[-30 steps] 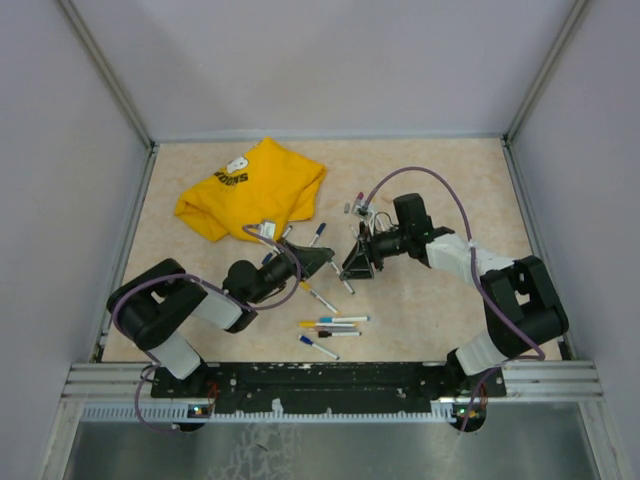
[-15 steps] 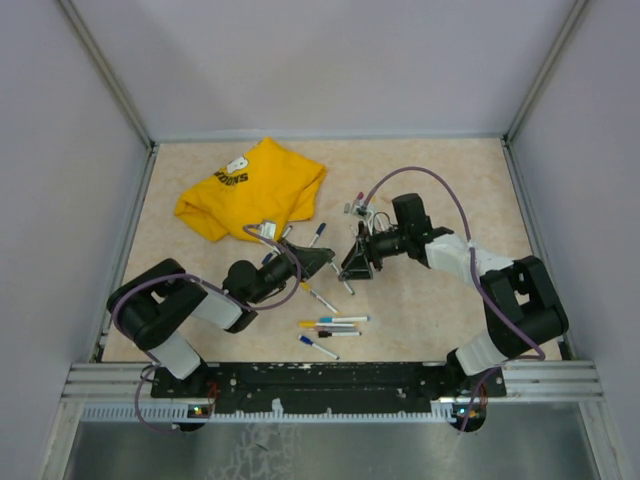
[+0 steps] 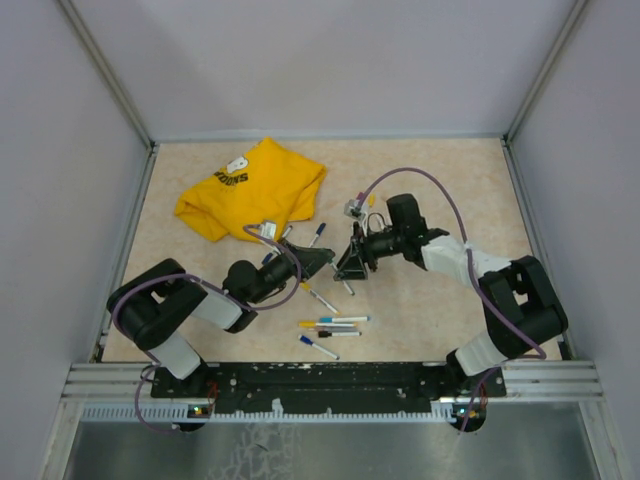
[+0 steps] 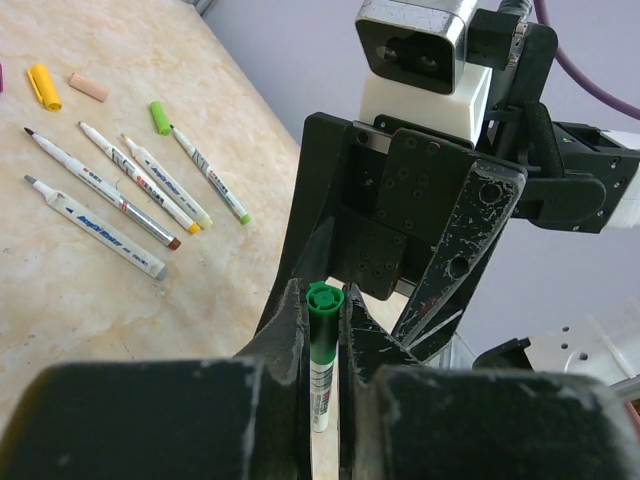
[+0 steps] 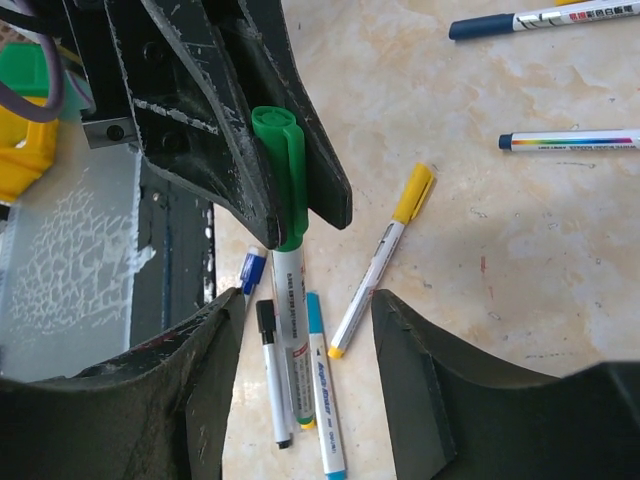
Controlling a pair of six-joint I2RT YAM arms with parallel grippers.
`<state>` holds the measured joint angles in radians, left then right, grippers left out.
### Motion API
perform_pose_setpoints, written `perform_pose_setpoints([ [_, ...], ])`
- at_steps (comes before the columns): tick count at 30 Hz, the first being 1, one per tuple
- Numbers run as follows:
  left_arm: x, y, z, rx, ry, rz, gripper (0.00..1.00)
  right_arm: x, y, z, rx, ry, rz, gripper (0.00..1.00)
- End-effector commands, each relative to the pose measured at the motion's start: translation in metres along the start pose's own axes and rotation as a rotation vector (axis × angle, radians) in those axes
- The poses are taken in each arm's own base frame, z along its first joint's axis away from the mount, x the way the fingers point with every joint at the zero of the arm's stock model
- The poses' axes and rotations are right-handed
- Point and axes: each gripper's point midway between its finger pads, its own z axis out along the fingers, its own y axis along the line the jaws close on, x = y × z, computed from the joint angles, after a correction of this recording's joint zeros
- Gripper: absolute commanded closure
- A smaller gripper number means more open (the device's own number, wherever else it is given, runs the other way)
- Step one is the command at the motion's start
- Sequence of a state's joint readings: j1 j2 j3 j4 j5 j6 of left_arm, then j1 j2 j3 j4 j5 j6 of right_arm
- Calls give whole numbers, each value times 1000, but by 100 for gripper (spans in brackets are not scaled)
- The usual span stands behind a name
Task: Open the pen caps
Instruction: Open the pen cap from the pen, then place the pen at the center of the board.
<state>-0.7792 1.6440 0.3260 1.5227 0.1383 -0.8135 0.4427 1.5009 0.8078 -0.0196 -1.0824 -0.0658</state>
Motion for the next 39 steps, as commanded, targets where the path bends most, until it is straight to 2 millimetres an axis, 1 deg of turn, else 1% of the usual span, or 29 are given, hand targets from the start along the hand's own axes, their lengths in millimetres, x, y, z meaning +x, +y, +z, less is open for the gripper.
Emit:
perform_pose_setpoints([
  [1, -40, -48, 2, 192, -159, 42, 100, -12, 4, 6, -1, -21, -74, 49],
  [3, -43, -48, 3, 191, -168, 44, 100, -11, 6, 8, -7, -15, -83, 53],
  [6, -51, -44, 4, 185, -187, 36, 100, -10, 10, 11, -26, -7, -89, 66],
  [9, -65, -41, 5, 188, -212, 37, 100, -9, 11, 11, -36, -5, -85, 88],
  [10, -72, -38, 5, 185, -224, 43, 100, -9, 11, 11, -40, -2, -79, 98],
  [11, -78, -38, 5, 186, -234, 48, 100, -8, 11, 12, -42, 0, -73, 100],
  [13, -94, -35, 7, 181, -263, 66, 100, -8, 14, 12, -64, 7, -55, 100],
  [14, -105, -33, 6, 178, -283, 81, 100, -7, 15, 13, -76, 11, -43, 100],
  [18, -158, -19, 4, 121, -380, 138, 100, 0, 15, 17, -90, 31, -17, 100],
  [21, -194, -20, 0, 112, -433, 173, 100, 6, 15, 23, -104, 52, 4, 100],
  [23, -208, -23, -2, 110, -446, 192, 100, 5, 13, 25, -96, 60, 1, 100],
  [24, -213, -25, -5, 107, -446, 203, 100, 4, 9, 25, -65, 60, -1, 100],
  [25, -213, -24, -6, 98, -437, 212, 100, 3, -2, 24, 3, 61, -5, 100],
  [27, -205, -19, -10, 62, -399, 214, 100, -2, -38, 17, 237, 52, -5, 100],
  [28, -197, -12, -11, 39, -369, 204, 100, -4, -54, 12, 344, 40, 4, 100],
  [29, -186, -6, -15, 21, -330, 192, 100, -7, -66, 7, 422, 27, 15, 100],
  [30, -180, -1, -17, 2, -308, 180, 100, -10, -75, 3, 483, 16, 19, 100],
  [32, -160, 13, -26, -46, -258, 154, 100, -10, -92, -2, 580, -3, 55, 100],
  [34, -147, 22, -35, -85, -228, 144, 100, -10, -108, -8, 661, -8, 71, 100],
  [37, -136, 28, -47, -129, -198, 158, 100, -11, -126, -15, 759, 4, 87, 100],
  [38, -133, 29, -51, -144, -188, 163, 100, -15, -131, -16, 779, 3, 86, 100],
  [39, -131, 29, -54, -156, -181, 172, 100, -16, -135, -17, 798, 9, 91, 100],
])
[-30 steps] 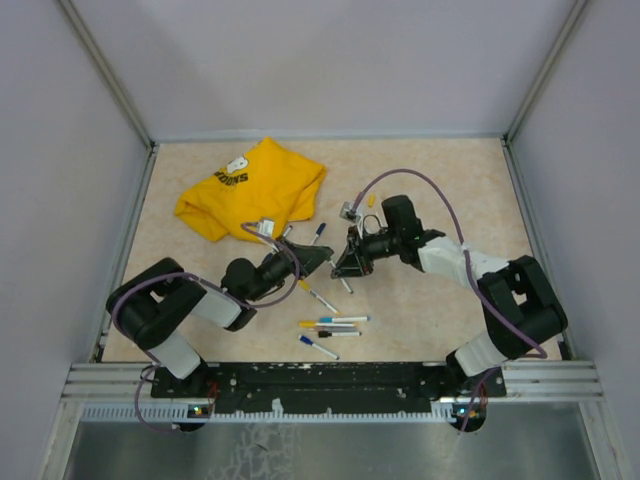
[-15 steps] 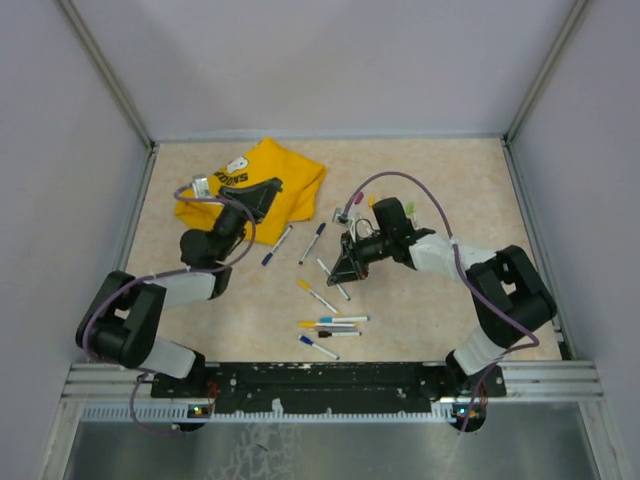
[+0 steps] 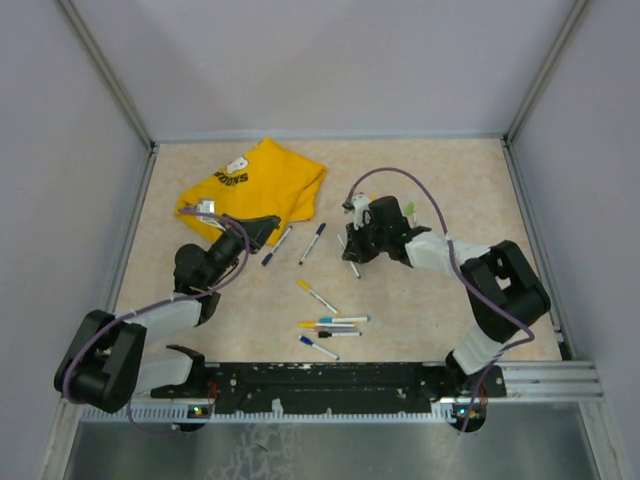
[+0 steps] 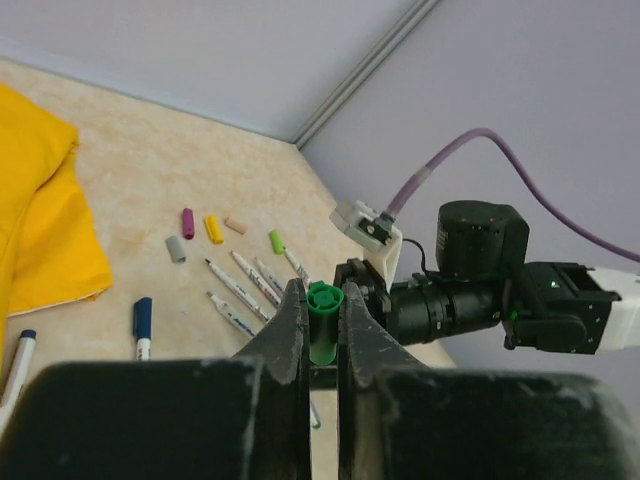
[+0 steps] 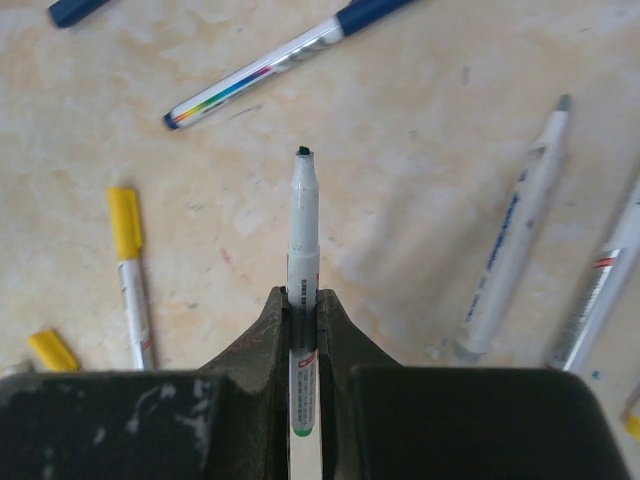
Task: Open the pen caps
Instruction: Place the pen at the center of the board.
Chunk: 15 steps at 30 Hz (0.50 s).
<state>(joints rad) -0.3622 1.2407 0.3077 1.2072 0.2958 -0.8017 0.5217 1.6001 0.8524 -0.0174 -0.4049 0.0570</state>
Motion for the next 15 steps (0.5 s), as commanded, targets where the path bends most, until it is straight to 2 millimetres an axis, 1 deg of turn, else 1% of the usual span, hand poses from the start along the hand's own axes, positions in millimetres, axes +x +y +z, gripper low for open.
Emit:
perform_pose_setpoints([
  [1, 4, 2, -14, -33, 39, 62, 100, -41, -34, 3, 196, -80, 9, 100],
  [4, 6, 8, -24, -82, 43, 76, 100, -36, -48, 10, 259, -58, 40, 100],
  [5, 7, 12, -27, -108, 45, 74, 100, -36, -50, 11, 272, -59, 46, 100],
  [8, 9, 15, -34, -125, 42, 78, 100, -37, -55, 11, 297, -65, 58, 100],
  [15, 26, 16, -38, -110, 104, 31, 100, -36, -62, 14, 334, -59, 61, 100],
])
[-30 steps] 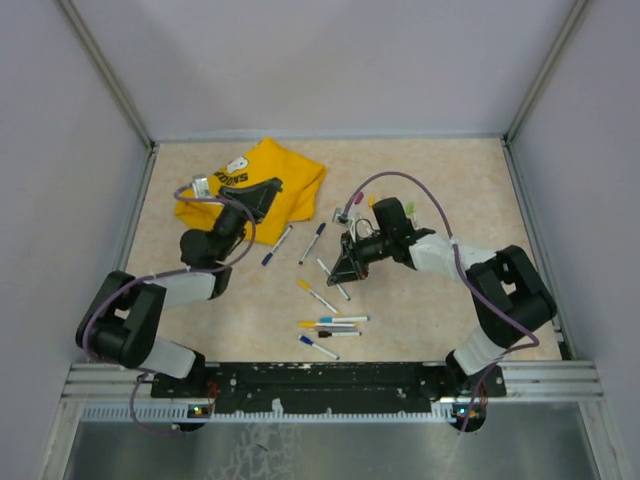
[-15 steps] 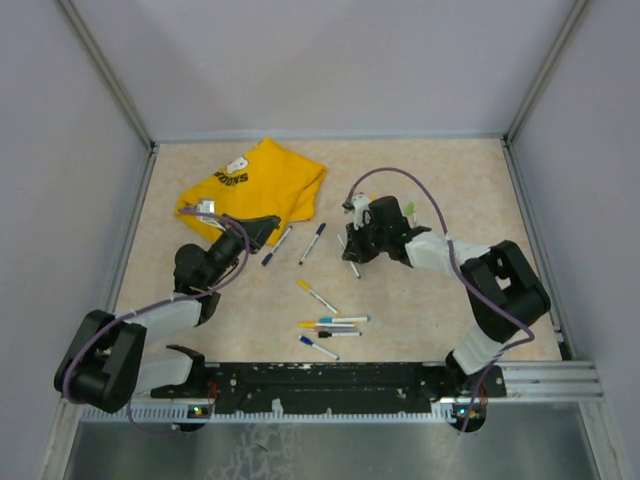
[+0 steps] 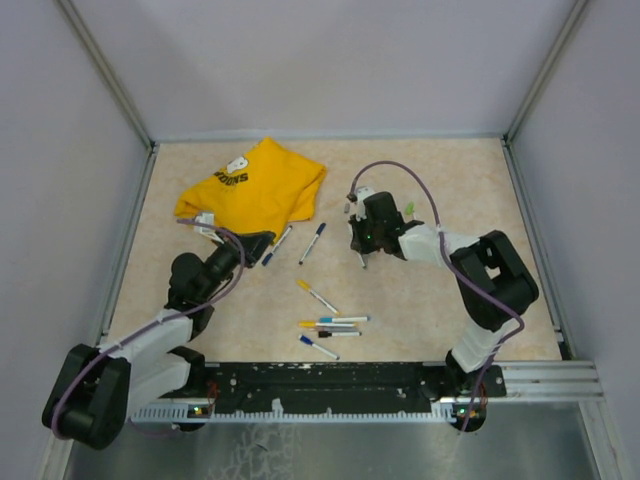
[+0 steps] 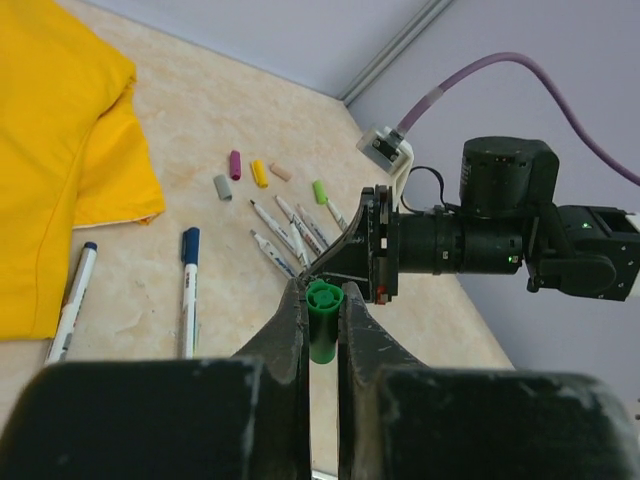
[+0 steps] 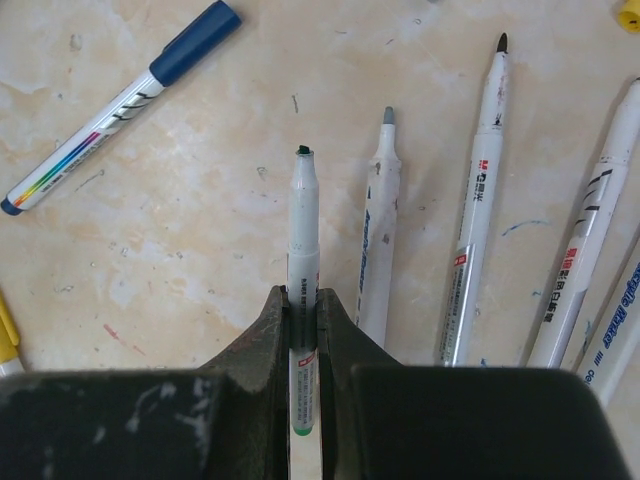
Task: Open the pen caps
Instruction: Place the pen at the center of the board.
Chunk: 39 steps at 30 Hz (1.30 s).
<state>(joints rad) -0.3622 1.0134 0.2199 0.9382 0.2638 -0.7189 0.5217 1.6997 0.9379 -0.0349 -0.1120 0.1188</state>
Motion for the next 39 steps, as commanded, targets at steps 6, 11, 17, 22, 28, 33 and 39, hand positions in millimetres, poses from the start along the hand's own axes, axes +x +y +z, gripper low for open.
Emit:
perform_pose_setpoints([
  [6, 18, 1, 0, 26, 73, -41, 100, -26, -4, 6, 40, -53, -3, 100],
  [11, 21, 1, 0, 32, 85, -56, 100, -22, -3, 8, 37, -37, -8, 100],
  [17, 23, -2, 1, 44, 101, -77, 100, -20, -3, 12, 46, -24, -8, 100],
  [22, 26, -2, 3, 48, 117, -89, 100, -16, 4, 17, 50, 4, -49, 100],
  [28, 27, -3, 3, 52, 121, -95, 100, -12, 1, 22, 90, 32, -58, 97],
  [33, 27, -3, 3, 49, 121, -98, 100, -6, -2, 27, 109, 67, -58, 96],
  [39, 28, -3, 2, 50, 127, -105, 100, -3, -3, 30, 107, 91, -61, 87],
])
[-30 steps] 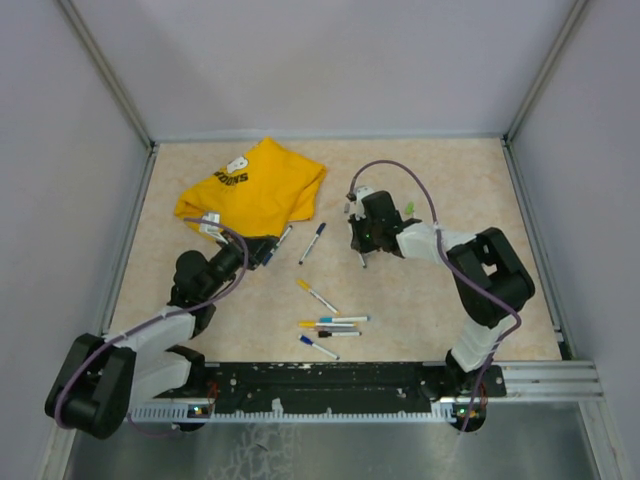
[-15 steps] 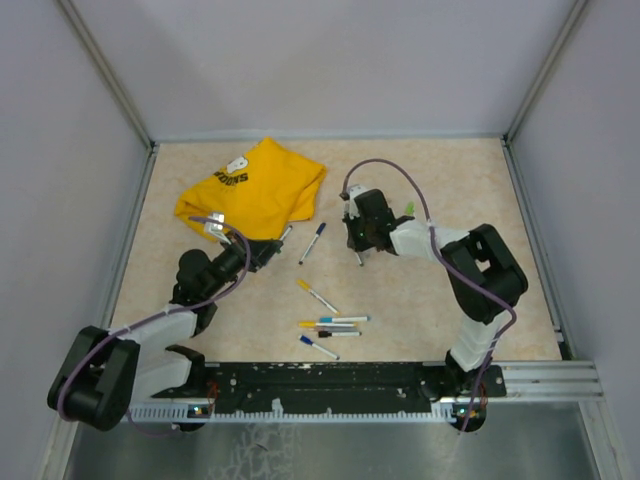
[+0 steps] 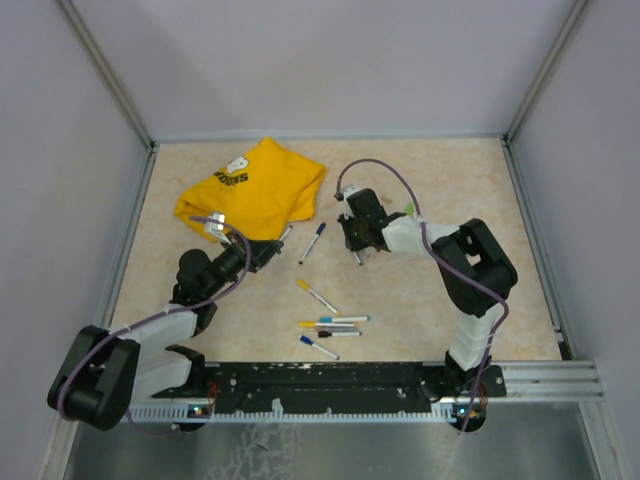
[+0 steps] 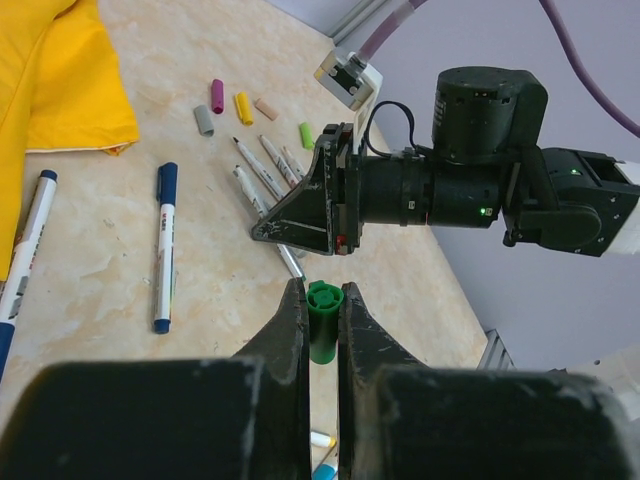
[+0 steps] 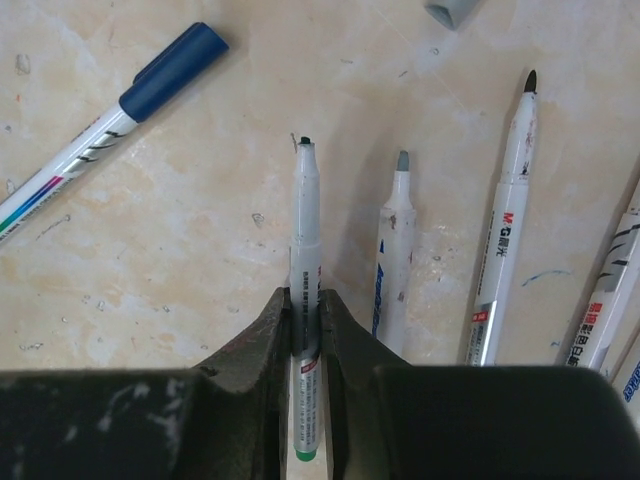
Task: Open the pen caps
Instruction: Place the pen at the center of the board.
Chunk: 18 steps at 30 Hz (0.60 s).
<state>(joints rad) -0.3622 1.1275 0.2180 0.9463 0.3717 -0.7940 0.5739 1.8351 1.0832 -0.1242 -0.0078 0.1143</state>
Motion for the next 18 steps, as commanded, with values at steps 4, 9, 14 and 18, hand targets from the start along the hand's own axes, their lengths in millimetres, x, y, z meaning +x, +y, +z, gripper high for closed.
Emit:
perform_pose_setpoints([
  [4, -8, -13, 0, 49, -21, 8, 100, 0, -3, 5, 26, 23, -26, 80],
  [9, -9, -13, -1, 45, -24, 8, 100, 0, -2, 5, 17, 24, -30, 75],
  [14, -10, -15, -1, 53, -23, 5, 100, 0, -2, 5, 15, 25, -33, 74],
  [18, -10, -15, -1, 48, -20, 9, 100, -3, -2, 2, 11, 5, -53, 73],
])
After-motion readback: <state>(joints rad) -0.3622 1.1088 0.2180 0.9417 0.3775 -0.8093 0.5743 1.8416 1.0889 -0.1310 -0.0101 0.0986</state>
